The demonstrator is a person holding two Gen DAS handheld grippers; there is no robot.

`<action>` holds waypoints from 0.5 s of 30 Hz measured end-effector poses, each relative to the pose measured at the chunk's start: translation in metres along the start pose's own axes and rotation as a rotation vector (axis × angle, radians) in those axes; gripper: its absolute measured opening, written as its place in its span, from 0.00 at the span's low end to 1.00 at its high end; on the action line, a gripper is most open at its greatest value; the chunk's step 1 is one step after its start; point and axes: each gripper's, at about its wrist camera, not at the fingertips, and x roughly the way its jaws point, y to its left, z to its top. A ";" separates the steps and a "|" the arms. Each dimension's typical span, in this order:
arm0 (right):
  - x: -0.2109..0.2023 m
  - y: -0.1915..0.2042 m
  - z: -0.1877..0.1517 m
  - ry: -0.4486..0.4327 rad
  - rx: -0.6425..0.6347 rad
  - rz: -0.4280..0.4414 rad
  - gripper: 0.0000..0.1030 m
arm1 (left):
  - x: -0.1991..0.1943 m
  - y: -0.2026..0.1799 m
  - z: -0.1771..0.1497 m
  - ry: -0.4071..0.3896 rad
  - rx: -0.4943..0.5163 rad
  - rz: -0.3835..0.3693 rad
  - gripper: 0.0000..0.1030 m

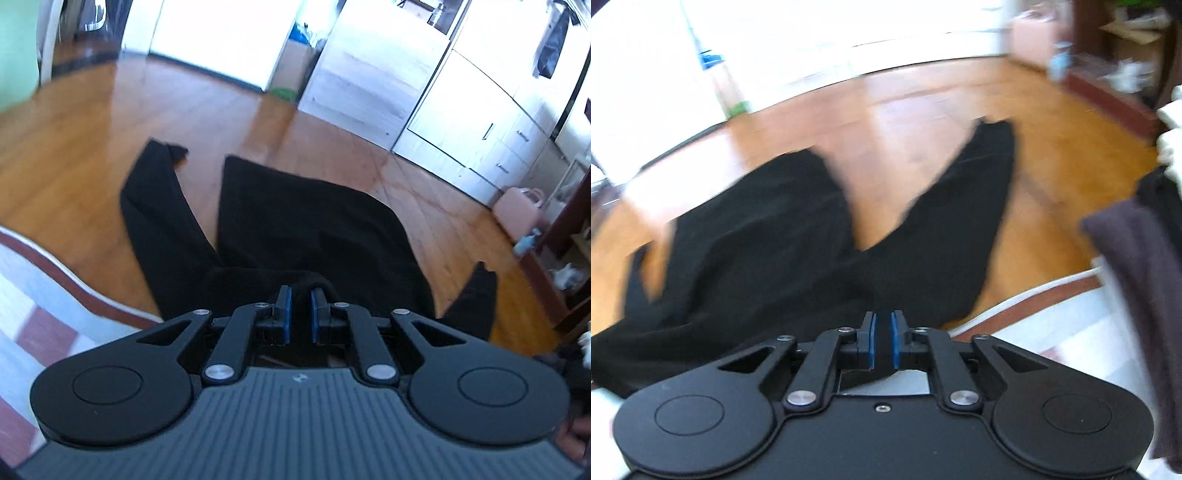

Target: Fold clothes

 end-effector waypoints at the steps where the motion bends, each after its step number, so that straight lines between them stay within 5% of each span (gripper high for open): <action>1: 0.000 0.003 -0.006 0.047 -0.002 0.083 0.15 | 0.004 0.002 0.001 -0.002 -0.008 -0.008 0.09; 3: 0.012 0.015 -0.020 0.171 0.004 0.273 0.16 | 0.012 0.007 0.004 -0.006 -0.023 -0.022 0.09; 5: 0.028 0.032 -0.032 0.291 0.005 0.438 0.31 | 0.019 0.010 0.006 -0.014 -0.011 -0.005 0.09; 6: 0.033 0.043 -0.038 0.292 -0.008 0.423 0.55 | 0.022 0.012 0.007 -0.016 -0.005 0.003 0.09; 7: 0.038 0.053 -0.043 0.290 -0.022 0.404 0.63 | 0.024 0.014 0.008 -0.017 -0.008 0.002 0.09; 13: 0.056 0.110 -0.052 0.093 -0.119 0.272 0.65 | 0.023 0.020 0.011 -0.045 -0.045 -0.036 0.09; 15: 0.072 0.114 -0.056 0.105 -0.090 0.262 0.65 | 0.022 0.018 0.011 -0.048 -0.014 -0.017 0.09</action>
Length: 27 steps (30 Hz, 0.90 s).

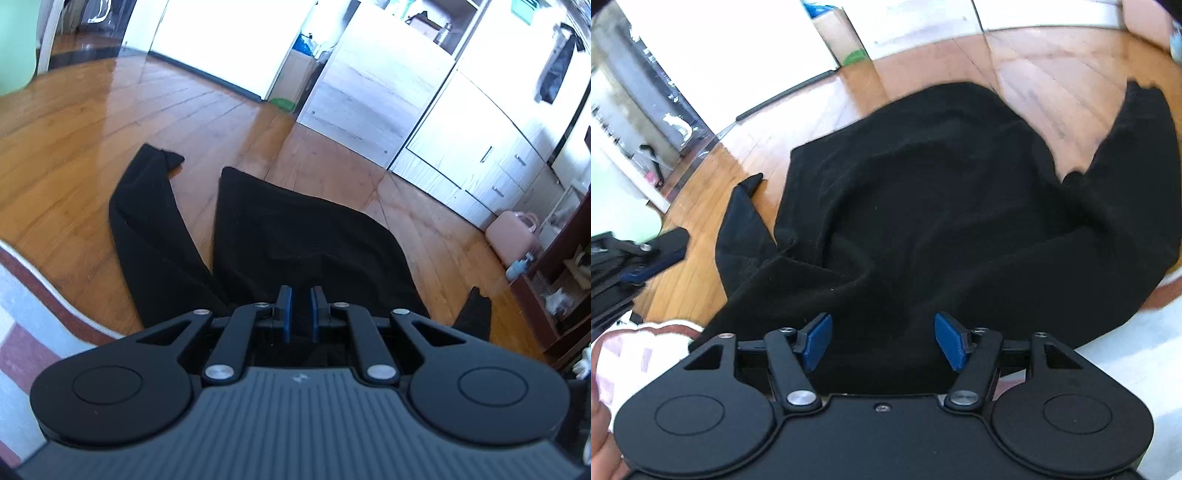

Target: Fold clothes

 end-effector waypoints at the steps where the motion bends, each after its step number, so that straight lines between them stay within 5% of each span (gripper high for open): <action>1: 0.008 0.001 -0.001 0.014 0.008 0.001 0.65 | 0.000 -0.001 0.000 0.015 0.024 0.013 0.09; 5: -0.003 0.005 0.002 -0.040 -0.067 -0.199 0.65 | -0.004 -0.007 -0.008 0.188 0.131 -0.093 0.14; 9: -0.033 -0.018 0.003 -0.016 -0.087 -0.084 0.64 | -0.006 -0.032 -0.024 0.258 0.371 -0.029 0.57; 13: -0.046 -0.018 -0.010 0.041 -0.109 0.050 0.64 | 0.018 -0.047 -0.044 0.385 0.483 -0.068 0.71; 15: -0.043 -0.009 -0.015 0.069 -0.139 0.105 0.64 | 0.045 -0.051 -0.054 0.436 0.549 -0.041 0.66; 17: -0.036 0.006 -0.023 0.058 -0.231 0.046 0.62 | 0.071 -0.053 -0.055 0.424 0.612 0.066 0.35; 18: -0.030 0.014 -0.026 0.032 -0.299 0.016 0.62 | 0.078 -0.048 -0.049 0.413 0.564 0.049 0.14; 21: -0.016 0.031 -0.033 -0.062 -0.477 -0.070 0.62 | 0.081 -0.027 -0.025 0.355 0.359 -0.044 0.14; 27: -0.010 0.048 -0.036 -0.225 -0.513 -0.122 0.62 | 0.079 0.024 0.000 0.292 -0.005 -0.177 0.14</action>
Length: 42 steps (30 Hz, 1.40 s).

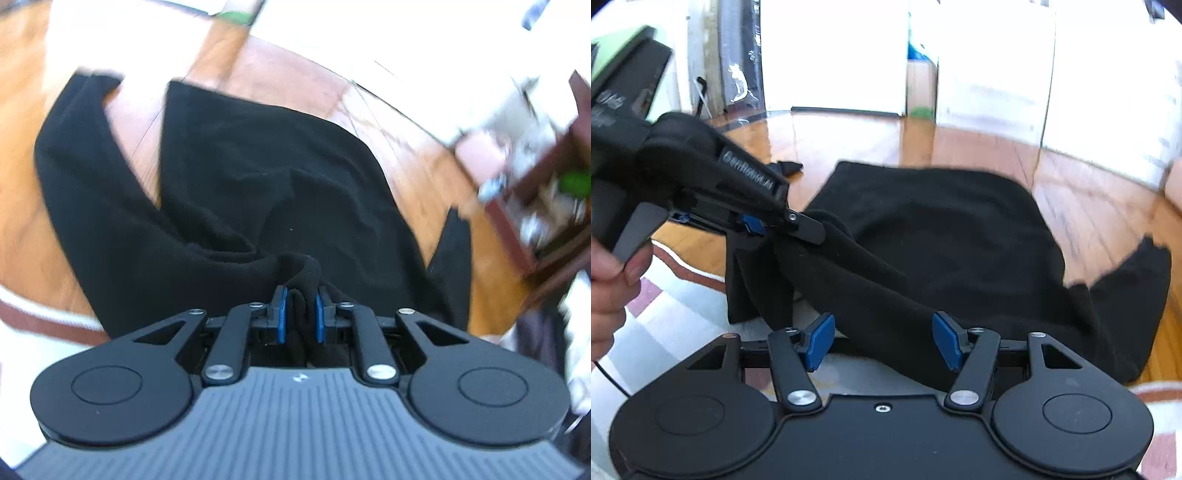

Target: Fold clothes

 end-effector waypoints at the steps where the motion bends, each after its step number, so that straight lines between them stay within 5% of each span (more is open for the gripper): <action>1: 0.004 0.005 0.001 0.000 -0.027 -0.014 0.62 | 0.000 0.006 0.001 -0.005 -0.036 -0.010 0.14; 8: 0.048 0.011 0.002 0.020 -0.041 -0.223 0.60 | 0.003 0.014 0.000 -0.014 -0.090 -0.037 0.14; 12: 0.055 -0.002 0.007 0.046 -0.082 -0.458 0.35 | 0.003 0.015 0.000 -0.022 -0.084 -0.017 0.14; 17: 0.045 -0.062 0.015 0.122 0.103 -0.520 0.17 | 0.013 0.010 0.000 0.007 -0.043 0.026 0.14; 19: 0.046 -0.085 0.018 0.141 0.166 -0.470 0.10 | 0.017 0.006 -0.001 0.037 -0.035 -0.007 0.14; 23: 0.037 -0.142 0.032 0.122 0.509 -0.127 0.04 | 0.014 -0.031 -0.007 0.093 0.153 -0.064 0.22; 25: 0.032 -0.169 0.034 0.103 0.646 0.038 0.04 | 0.014 -0.057 -0.018 0.132 0.264 -0.123 0.52; 27: 0.029 -0.182 0.034 0.088 0.663 0.078 0.04 | 0.023 -0.082 -0.035 0.170 0.395 -0.121 0.68; 30: 0.031 -0.189 0.033 0.098 0.626 0.103 0.04 | 0.050 -0.113 -0.061 0.235 0.593 -0.015 0.77; 32: 0.036 -0.193 0.033 0.117 0.600 0.129 0.04 | 0.070 -0.117 -0.073 0.238 0.684 0.087 0.71; 34: 0.034 -0.191 0.032 0.130 0.550 0.125 0.04 | 0.085 -0.112 -0.073 0.233 0.697 0.177 0.21; 39: 0.050 -0.167 0.033 0.225 0.281 -0.061 0.05 | 0.068 -0.084 -0.032 0.099 0.477 0.183 0.12; 41: 0.057 -0.158 0.028 0.281 0.241 -0.091 0.17 | 0.057 -0.074 -0.015 0.038 0.383 0.168 0.12; 42: 0.060 -0.154 0.026 0.309 0.232 -0.114 0.31 | 0.055 -0.071 -0.012 0.026 0.366 0.172 0.12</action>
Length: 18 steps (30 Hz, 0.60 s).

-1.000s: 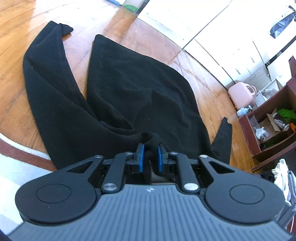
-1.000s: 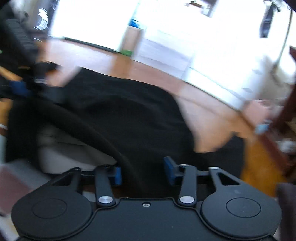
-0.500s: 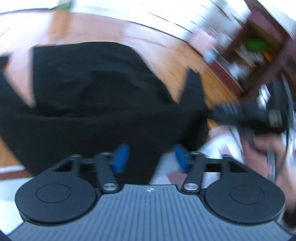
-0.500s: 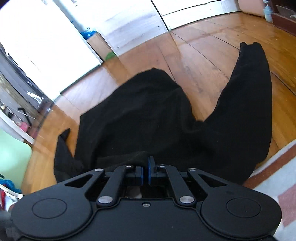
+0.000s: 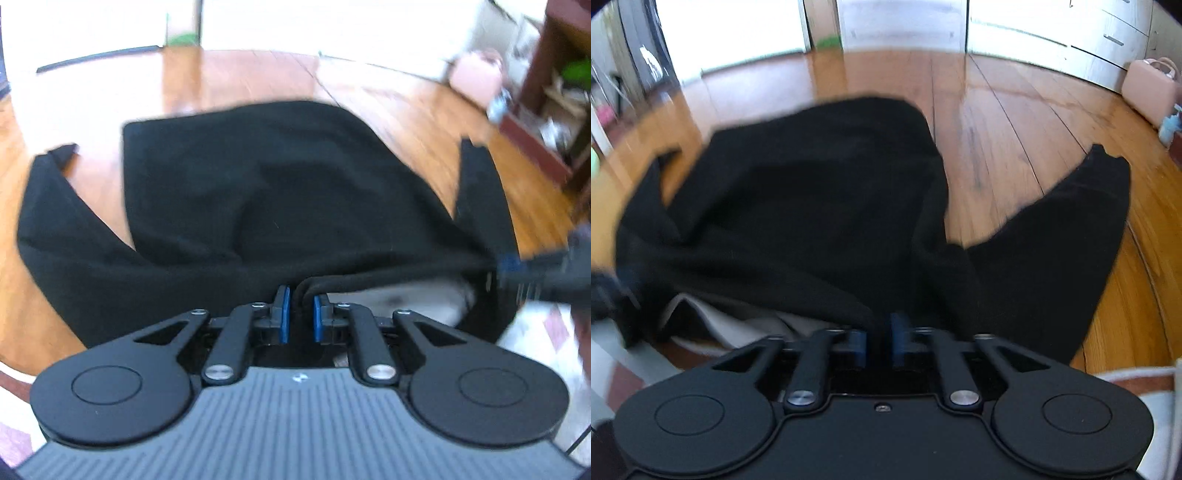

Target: Fold clothes

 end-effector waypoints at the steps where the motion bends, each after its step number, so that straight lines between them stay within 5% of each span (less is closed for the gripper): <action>1: 0.003 0.004 -0.002 0.025 -0.006 -0.027 0.36 | -0.002 0.004 0.002 -0.010 -0.018 0.005 0.11; 5: -0.006 0.013 -0.008 0.080 -0.001 -0.038 0.36 | -0.018 -0.004 0.008 -0.085 -0.019 0.070 0.10; 6: -0.017 0.015 -0.006 0.063 -0.001 -0.041 0.26 | -0.029 -0.005 0.010 -0.117 -0.022 0.087 0.10; 7: -0.029 0.016 -0.005 0.044 0.000 -0.046 0.04 | -0.041 -0.007 0.011 -0.150 -0.024 0.105 0.10; 10: -0.097 0.050 -0.020 -0.193 -0.207 -0.125 0.04 | -0.098 -0.021 0.002 -0.235 -0.039 0.139 0.09; 12: -0.131 0.071 -0.045 -0.274 -0.358 -0.137 0.04 | -0.118 -0.023 -0.020 -0.187 -0.069 0.119 0.09; 16: -0.088 0.063 -0.088 0.117 -0.361 -0.082 0.03 | -0.082 -0.014 -0.065 0.134 -0.169 0.079 0.09; 17: -0.093 0.054 -0.081 0.121 -0.298 -0.040 0.03 | -0.073 -0.013 -0.073 0.207 -0.183 0.074 0.09; 18: -0.098 0.045 -0.072 0.121 -0.232 0.003 0.03 | -0.075 -0.014 -0.072 0.187 -0.168 0.100 0.09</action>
